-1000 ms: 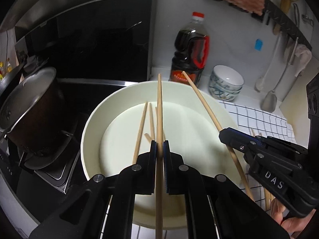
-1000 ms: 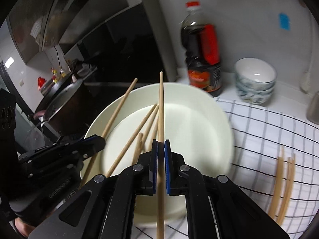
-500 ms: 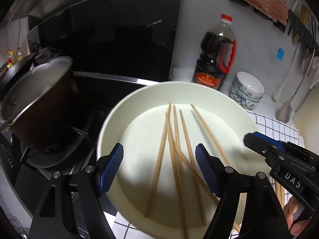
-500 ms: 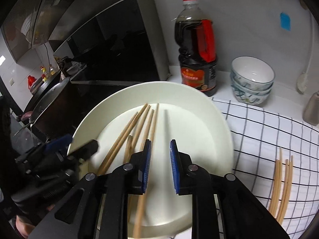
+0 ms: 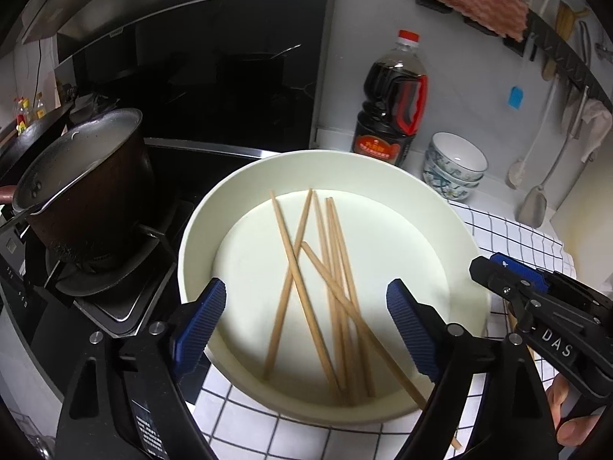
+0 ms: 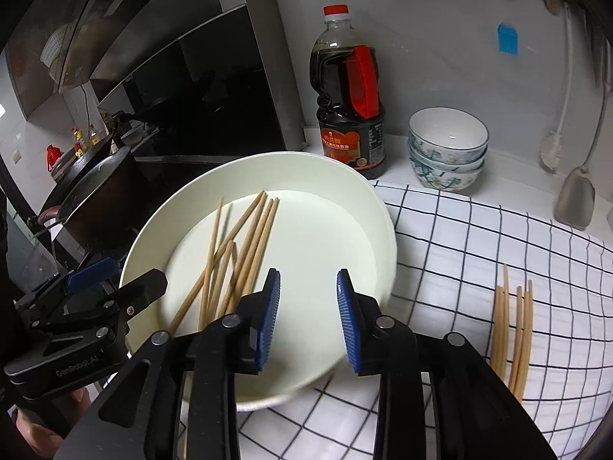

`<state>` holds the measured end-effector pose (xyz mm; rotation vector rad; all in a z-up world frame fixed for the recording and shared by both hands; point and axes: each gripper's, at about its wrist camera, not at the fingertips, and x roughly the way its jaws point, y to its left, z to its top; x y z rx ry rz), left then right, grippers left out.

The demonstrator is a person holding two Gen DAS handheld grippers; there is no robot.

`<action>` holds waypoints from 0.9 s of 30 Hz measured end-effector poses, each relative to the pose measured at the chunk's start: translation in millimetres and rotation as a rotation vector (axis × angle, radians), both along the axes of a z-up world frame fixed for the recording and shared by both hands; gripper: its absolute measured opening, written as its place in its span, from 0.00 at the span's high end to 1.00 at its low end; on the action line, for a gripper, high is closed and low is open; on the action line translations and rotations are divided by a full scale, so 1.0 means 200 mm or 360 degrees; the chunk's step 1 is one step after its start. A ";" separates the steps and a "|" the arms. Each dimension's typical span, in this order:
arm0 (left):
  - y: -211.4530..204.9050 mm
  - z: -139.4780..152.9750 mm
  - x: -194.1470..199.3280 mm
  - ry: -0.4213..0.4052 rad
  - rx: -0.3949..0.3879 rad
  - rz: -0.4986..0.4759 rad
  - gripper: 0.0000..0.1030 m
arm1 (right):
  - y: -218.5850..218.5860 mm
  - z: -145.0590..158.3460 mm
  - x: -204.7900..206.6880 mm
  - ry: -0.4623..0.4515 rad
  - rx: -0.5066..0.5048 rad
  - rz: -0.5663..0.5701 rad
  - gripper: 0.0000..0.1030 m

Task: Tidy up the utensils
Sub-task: 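Move both open grippers back above the remaining chopsticks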

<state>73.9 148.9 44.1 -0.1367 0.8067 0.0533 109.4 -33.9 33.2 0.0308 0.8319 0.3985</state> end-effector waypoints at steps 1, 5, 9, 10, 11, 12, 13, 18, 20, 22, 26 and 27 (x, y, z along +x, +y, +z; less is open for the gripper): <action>-0.01 0.00 -0.01 -0.0003 0.0000 -0.0004 0.18 | -0.01 0.00 -0.01 -0.0002 -0.0001 -0.0004 0.70; -0.08 0.02 -0.06 -0.0020 0.0004 -0.0034 0.14 | -0.08 0.01 -0.08 -0.0027 -0.0003 -0.0029 0.62; -0.17 0.03 -0.11 -0.0042 0.0012 -0.0069 0.11 | -0.19 0.02 -0.14 -0.0054 0.0002 -0.0075 0.56; -0.19 0.03 -0.12 -0.0042 0.0006 -0.0084 0.10 | -0.22 0.02 -0.15 -0.0058 0.0002 -0.0087 0.54; -0.21 0.03 -0.12 -0.0042 0.0001 -0.0096 0.09 | -0.25 0.02 -0.16 -0.0065 -0.0004 -0.0105 0.54; -0.23 0.03 -0.13 -0.0043 -0.0004 -0.0107 0.09 | -0.27 0.03 -0.17 -0.0071 -0.0010 -0.0119 0.53; -0.26 0.03 -0.14 -0.0042 -0.0007 -0.0120 0.08 | -0.31 0.03 -0.18 -0.0078 -0.0018 -0.0143 0.52; -0.37 0.04 -0.16 -0.0041 -0.0005 -0.0167 0.08 | -0.49 0.04 -0.23 -0.0102 -0.0039 -0.0227 0.46; -0.42 0.05 -0.18 -0.0049 -0.0013 -0.0193 0.08 | -0.57 0.05 -0.24 -0.0113 -0.0064 -0.0266 0.44; -0.48 0.05 -0.19 -0.0058 -0.0020 -0.0219 0.07 | -0.64 0.05 -0.25 -0.0117 -0.0073 -0.0316 0.40; -0.59 0.06 -0.19 -0.0052 -0.0009 -0.0267 0.06 | -0.81 0.02 -0.26 -0.0095 -0.0072 -0.0419 0.36; -0.61 0.05 -0.19 -0.0047 -0.0002 -0.0282 0.06 | -0.85 0.01 -0.26 -0.0087 -0.0092 -0.0442 0.35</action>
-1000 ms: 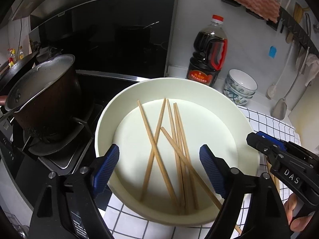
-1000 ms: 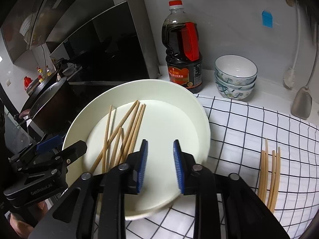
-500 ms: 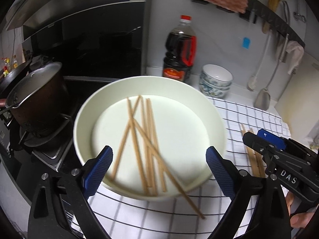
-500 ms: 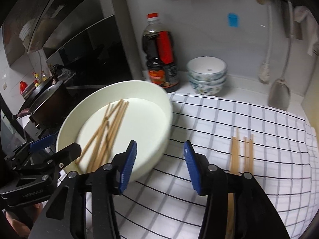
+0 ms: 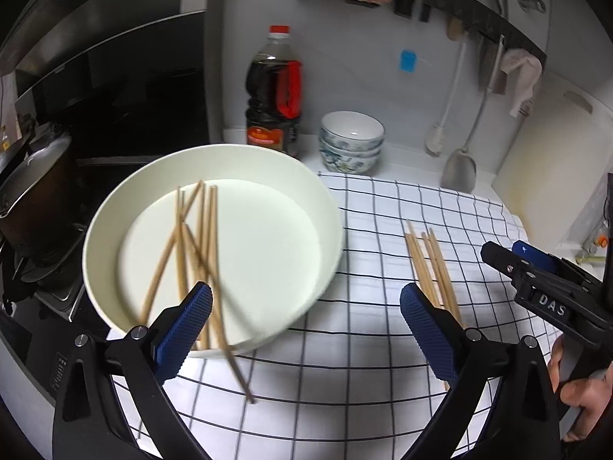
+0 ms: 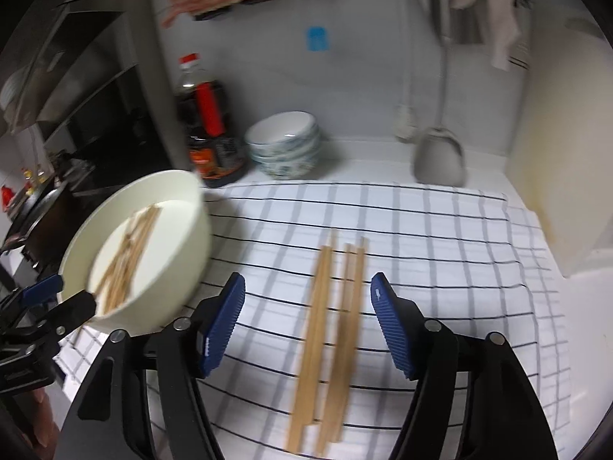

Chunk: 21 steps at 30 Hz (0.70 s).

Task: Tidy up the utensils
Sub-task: 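Move both open grippers back above the remaining chopsticks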

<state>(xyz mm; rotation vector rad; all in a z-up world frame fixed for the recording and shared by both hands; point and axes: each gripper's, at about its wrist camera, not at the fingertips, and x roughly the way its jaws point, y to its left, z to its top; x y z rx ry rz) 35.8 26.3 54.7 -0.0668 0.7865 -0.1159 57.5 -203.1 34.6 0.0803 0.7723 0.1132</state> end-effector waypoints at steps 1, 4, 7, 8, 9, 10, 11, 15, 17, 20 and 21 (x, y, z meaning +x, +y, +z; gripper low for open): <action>-0.04 -0.01 0.00 0.0005 0.0012 -0.0016 0.06 | -0.02 -0.02 0.00 0.0011 -0.0010 -0.0015 0.34; -0.12 -0.02 0.00 0.0016 0.0054 -0.0044 0.06 | -0.09 -0.09 0.03 0.0068 -0.0013 -0.0035 0.31; -0.18 -0.06 0.01 0.0034 0.0098 -0.0058 0.06 | -0.14 -0.18 0.07 0.0144 -0.0043 -0.0057 0.30; -0.20 -0.07 0.02 0.0044 0.0109 -0.0062 0.06 | -0.16 -0.22 0.09 0.0181 -0.0046 -0.0061 0.30; -0.22 -0.09 0.02 0.0053 0.0116 -0.0064 0.06 | -0.18 -0.26 0.10 0.0211 -0.0045 -0.0066 0.30; -0.24 -0.11 0.03 0.0067 0.0123 -0.0067 0.06 | -0.19 -0.29 0.12 0.0231 -0.0048 -0.0071 0.30; -0.25 -0.12 0.04 0.0079 0.0128 -0.0072 0.06 | -0.20 -0.32 0.13 0.0250 -0.0053 -0.0077 0.30; -0.30 -0.19 0.05 0.0109 0.0128 -0.0082 0.06 | -0.23 -0.41 0.16 0.0313 -0.0121 -0.0087 0.30; -0.34 -0.22 0.05 0.0118 0.0122 -0.0088 0.06 | -0.24 -0.42 0.16 0.0332 -0.0125 -0.0084 0.30; -0.37 -0.26 0.07 0.0128 0.0125 -0.0105 0.06 | -0.25 -0.45 0.16 0.0344 -0.0123 -0.0079 0.30; -0.39 -0.27 0.07 0.0129 0.0134 -0.0108 0.06 | -0.24 -0.46 0.16 0.0348 -0.0132 -0.0075 0.30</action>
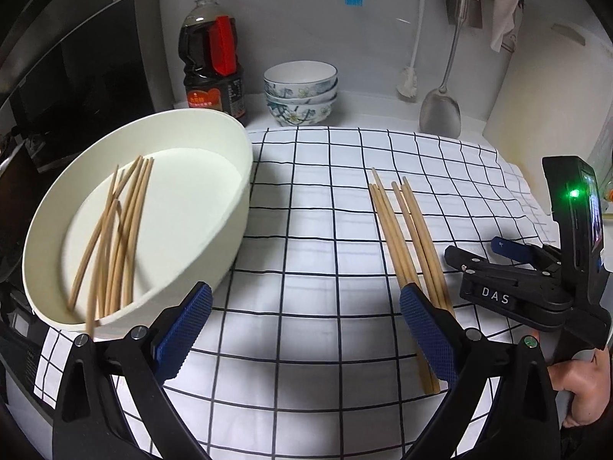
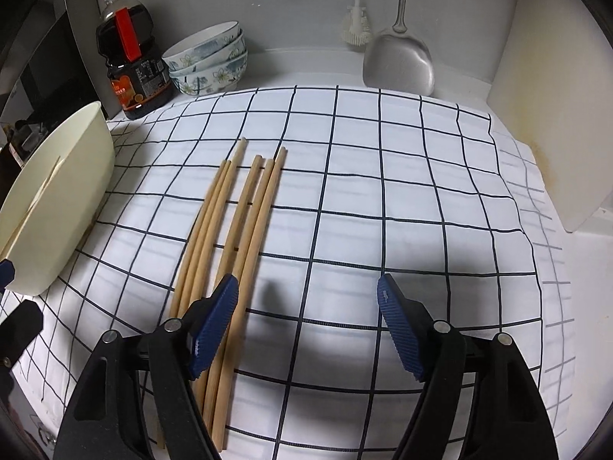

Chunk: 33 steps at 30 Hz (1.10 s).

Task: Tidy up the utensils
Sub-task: 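Move both open grippers back above the remaining chopsticks, then lower the left gripper onto a chopstick while the right gripper lowers onto another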

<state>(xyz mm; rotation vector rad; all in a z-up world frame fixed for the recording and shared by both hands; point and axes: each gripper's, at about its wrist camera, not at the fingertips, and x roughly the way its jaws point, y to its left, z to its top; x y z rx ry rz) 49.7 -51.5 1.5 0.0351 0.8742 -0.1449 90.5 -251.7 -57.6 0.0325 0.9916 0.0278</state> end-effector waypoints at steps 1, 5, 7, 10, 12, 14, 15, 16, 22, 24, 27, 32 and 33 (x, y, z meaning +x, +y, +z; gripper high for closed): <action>-0.01 -0.01 0.00 -0.0001 0.0006 -0.0004 0.06 | 0.01 0.00 0.00 0.0003 -0.0009 0.0002 0.30; -0.04 -0.04 0.02 0.0013 0.0021 -0.0014 0.06 | 0.03 -0.04 0.02 0.0021 -0.0086 0.0015 0.30; -0.05 -0.06 0.02 0.0026 0.0022 -0.0023 0.06 | 0.04 -0.04 0.02 0.0013 -0.0088 0.0017 0.30; -0.06 -0.08 0.03 0.0037 0.0030 -0.0026 0.06 | 0.03 -0.05 0.02 0.0007 -0.0113 0.0015 0.30; -0.06 -0.09 0.03 0.0045 0.0029 -0.0026 0.06 | 0.03 -0.05 0.02 0.0011 -0.0101 0.0013 0.30; -0.06 -0.10 0.04 0.0054 0.0027 -0.0024 0.06 | 0.03 -0.05 0.01 0.0012 -0.0089 0.0025 0.30; -0.06 -0.10 0.04 0.0058 0.0028 -0.0024 0.06 | 0.03 -0.05 0.01 0.0012 -0.0082 0.0033 0.30; -0.06 -0.11 0.05 0.0061 0.0028 -0.0024 0.06 | 0.04 -0.05 0.01 0.0011 -0.0078 0.0043 0.30; -0.05 -0.11 0.06 0.0070 0.0026 -0.0022 0.06 | 0.07 -0.03 0.00 -0.0003 -0.0062 0.0096 0.30; -0.05 -0.11 0.06 0.0071 0.0026 -0.0021 0.06 | 0.07 -0.04 0.01 0.0003 -0.0060 0.0108 0.30; -0.06 -0.12 0.06 0.0077 0.0029 -0.0024 0.06 | 0.08 -0.04 0.01 0.0013 -0.0071 0.0121 0.30; -0.05 -0.13 0.07 0.0082 0.0030 -0.0023 0.06 | 0.05 -0.04 0.00 0.0036 -0.0088 0.0115 0.30; -0.05 -0.13 0.07 0.0084 0.0031 -0.0023 0.06 | 0.05 -0.04 0.00 0.0042 -0.0092 0.0113 0.30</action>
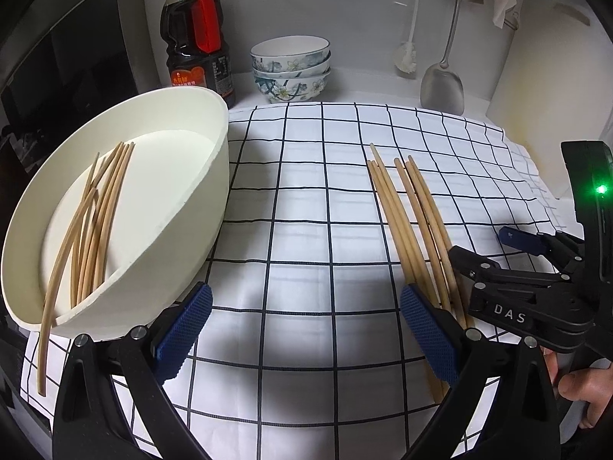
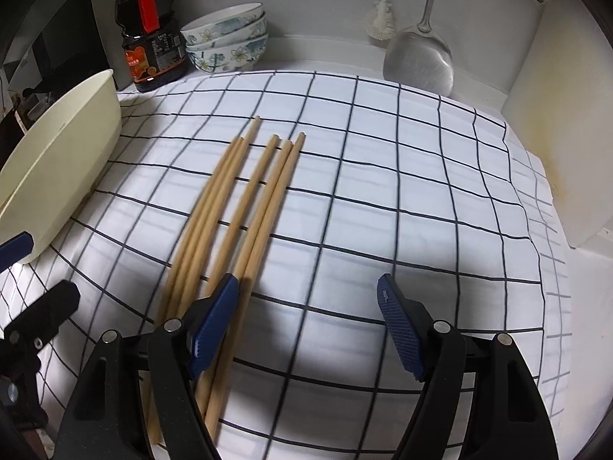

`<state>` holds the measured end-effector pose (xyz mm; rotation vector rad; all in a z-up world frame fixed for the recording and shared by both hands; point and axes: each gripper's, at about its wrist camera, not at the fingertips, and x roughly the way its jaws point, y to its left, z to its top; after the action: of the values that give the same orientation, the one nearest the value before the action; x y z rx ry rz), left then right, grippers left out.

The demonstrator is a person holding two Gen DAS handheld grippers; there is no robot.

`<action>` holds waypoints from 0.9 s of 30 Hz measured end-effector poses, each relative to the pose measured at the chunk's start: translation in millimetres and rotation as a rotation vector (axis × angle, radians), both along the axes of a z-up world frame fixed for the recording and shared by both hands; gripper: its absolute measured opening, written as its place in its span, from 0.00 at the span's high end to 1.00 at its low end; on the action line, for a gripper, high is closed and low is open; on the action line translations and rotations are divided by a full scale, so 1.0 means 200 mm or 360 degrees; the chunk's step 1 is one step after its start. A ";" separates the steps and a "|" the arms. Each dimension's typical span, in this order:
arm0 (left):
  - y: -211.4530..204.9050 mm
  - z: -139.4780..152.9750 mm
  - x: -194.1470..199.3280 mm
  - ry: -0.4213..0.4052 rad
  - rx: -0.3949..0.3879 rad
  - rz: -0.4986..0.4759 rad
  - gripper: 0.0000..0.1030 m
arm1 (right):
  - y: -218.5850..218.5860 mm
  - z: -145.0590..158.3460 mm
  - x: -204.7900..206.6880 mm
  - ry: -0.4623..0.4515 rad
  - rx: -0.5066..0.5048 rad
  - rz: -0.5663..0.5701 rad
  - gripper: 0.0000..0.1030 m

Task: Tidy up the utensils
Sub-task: 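Lower the left gripper onto a chopstick while the right gripper lowers onto another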

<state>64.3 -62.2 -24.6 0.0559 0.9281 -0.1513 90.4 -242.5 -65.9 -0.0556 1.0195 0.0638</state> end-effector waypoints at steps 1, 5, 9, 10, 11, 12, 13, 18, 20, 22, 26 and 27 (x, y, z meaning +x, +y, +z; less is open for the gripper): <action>0.00 0.00 0.00 0.0004 0.0001 0.0001 0.06 | -0.01 0.00 0.00 0.0002 0.0009 0.0000 0.30; -0.02 -0.03 0.01 0.0022 0.0010 -0.0004 0.06 | 0.01 -0.01 0.00 0.0021 -0.0006 0.0012 0.31; -0.06 -0.04 0.03 0.0031 0.0026 -0.0014 0.06 | 0.01 -0.02 0.00 0.0009 -0.0043 0.0003 0.31; -0.07 -0.05 0.03 0.0030 0.0034 -0.0020 0.06 | 0.00 -0.02 0.00 0.0005 -0.0044 -0.0008 0.31; -0.08 -0.05 0.04 0.0030 0.0043 -0.0023 0.06 | -0.02 -0.02 0.00 0.0003 -0.0042 -0.0029 0.31; -0.09 -0.06 0.04 0.0035 0.0053 -0.0026 0.06 | -0.04 -0.02 0.01 0.0003 -0.0034 -0.0043 0.31; -0.10 -0.07 0.05 0.0040 0.0057 -0.0029 0.06 | -0.07 -0.02 0.01 0.0006 -0.0019 -0.0063 0.31; -0.14 -0.11 0.10 0.0063 0.0077 -0.0023 0.06 | -0.16 -0.03 0.01 0.0010 0.0033 -0.0109 0.31; -0.15 -0.13 0.13 0.0075 0.0071 -0.0012 0.06 | -0.18 -0.03 0.01 0.0009 0.0039 -0.0119 0.31; -0.16 -0.14 0.15 0.0092 0.0061 -0.0006 0.06 | -0.19 -0.03 0.01 0.0009 0.0041 -0.0119 0.31; -0.19 -0.18 0.19 0.0136 0.0059 -0.0018 0.06 | -0.19 -0.03 0.01 0.0008 0.0041 -0.0115 0.31; -0.19 -0.18 0.18 0.0131 0.0042 -0.0023 0.06 | -0.19 -0.03 0.01 0.0008 0.0042 -0.0117 0.31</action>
<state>101.2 -100.8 -60.6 0.0814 1.0118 -0.1555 93.2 -281.0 -72.0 0.0059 1.0248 0.0105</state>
